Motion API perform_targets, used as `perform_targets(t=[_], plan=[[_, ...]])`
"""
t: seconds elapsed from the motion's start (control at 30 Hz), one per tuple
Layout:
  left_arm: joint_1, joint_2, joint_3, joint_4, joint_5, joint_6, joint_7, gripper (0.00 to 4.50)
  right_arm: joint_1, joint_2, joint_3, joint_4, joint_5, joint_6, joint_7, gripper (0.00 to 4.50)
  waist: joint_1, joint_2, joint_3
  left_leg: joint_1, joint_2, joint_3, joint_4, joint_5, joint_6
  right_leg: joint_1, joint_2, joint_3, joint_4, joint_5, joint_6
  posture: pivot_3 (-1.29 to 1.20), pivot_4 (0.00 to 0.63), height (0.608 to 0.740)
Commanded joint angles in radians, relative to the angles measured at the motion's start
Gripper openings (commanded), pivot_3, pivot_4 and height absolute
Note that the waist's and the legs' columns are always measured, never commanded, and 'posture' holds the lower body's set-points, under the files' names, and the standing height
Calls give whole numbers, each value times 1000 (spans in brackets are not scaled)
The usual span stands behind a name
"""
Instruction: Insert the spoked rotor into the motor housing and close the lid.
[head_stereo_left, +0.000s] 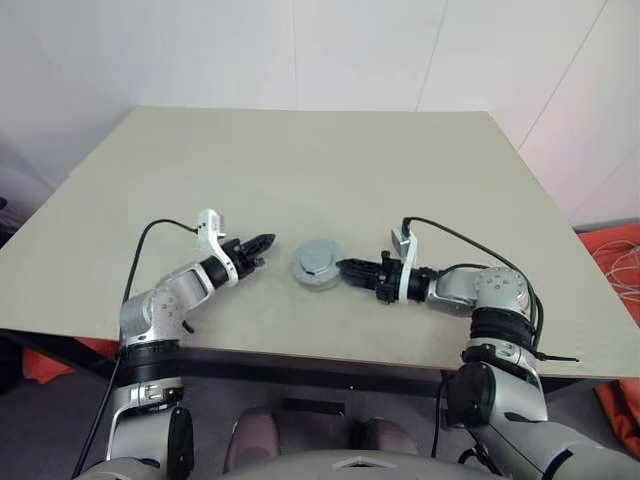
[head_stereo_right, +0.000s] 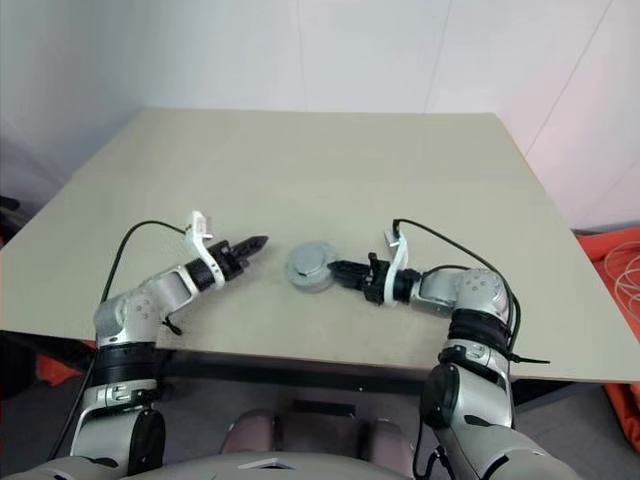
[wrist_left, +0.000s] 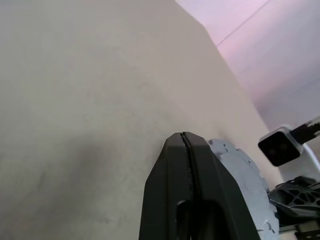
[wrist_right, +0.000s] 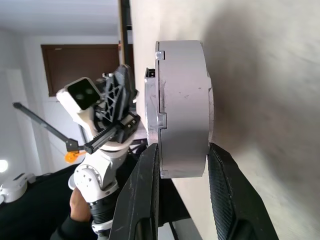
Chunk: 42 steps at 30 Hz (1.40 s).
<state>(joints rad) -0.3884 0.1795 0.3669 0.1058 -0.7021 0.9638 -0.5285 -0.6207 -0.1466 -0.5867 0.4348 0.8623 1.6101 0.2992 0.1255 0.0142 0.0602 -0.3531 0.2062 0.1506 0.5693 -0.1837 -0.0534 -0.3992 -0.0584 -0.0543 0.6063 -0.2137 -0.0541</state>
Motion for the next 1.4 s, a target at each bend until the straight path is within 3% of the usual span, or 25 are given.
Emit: perform_targets(t=[0.03, 0.3, 0.43, 0.77, 1.07, 1.4], plan=[[-12, -13, 67, -17, -118, 54, 14, 0, -63, -10, -11, -46, 96, 4, 10, 1161, 0, 0, 0, 0, 0, 0, 0, 0, 0, 0, 0, 0, 0, 0, 0, 0, 0, 740], [32, -27, 127, -21, -283, 134, 25, 0, -80, -13, -7, -47, 175, 4, -33, 1161, 1, 0, 0, 0, 0, 0, 0, 0, 0, 0, 0, 0, 0, -1, 1, 0, 0, 740], [57, -40, 167, -53, -417, 171, 18, 1221, -85, -22, -3, -43, 202, 4, -49, 1161, 1, 0, 0, 0, 0, 0, 0, 0, 0, 0, 0, 0, 0, -1, 1, 0, 0, 740], [82, -41, 162, -43, -567, 197, 78, 4459, -101, -33, 3, -30, 228, 4, -50, 1161, 2, 0, 0, 0, 0, 0, 0, 0, 0, 0, 1, 0, 0, -1, 2, 0, 0, 740], [111, -40, 180, 4, -635, 182, 111, 4500, -123, -36, -5, -26, 271, 4, -54, 1161, 2, -1, 0, 0, 0, 0, 0, 0, 0, 0, 1, 0, 0, -1, 2, 0, 0, 740], [112, -58, 109, 8, -680, 205, 129, 4500, -145, -13, 19, -47, 336, 4, -89, 1161, 2, -1, 0, 0, 0, 0, 0, 0, 0, 1, 1, 0, 0, -1, 2, 0, 0, 740]])
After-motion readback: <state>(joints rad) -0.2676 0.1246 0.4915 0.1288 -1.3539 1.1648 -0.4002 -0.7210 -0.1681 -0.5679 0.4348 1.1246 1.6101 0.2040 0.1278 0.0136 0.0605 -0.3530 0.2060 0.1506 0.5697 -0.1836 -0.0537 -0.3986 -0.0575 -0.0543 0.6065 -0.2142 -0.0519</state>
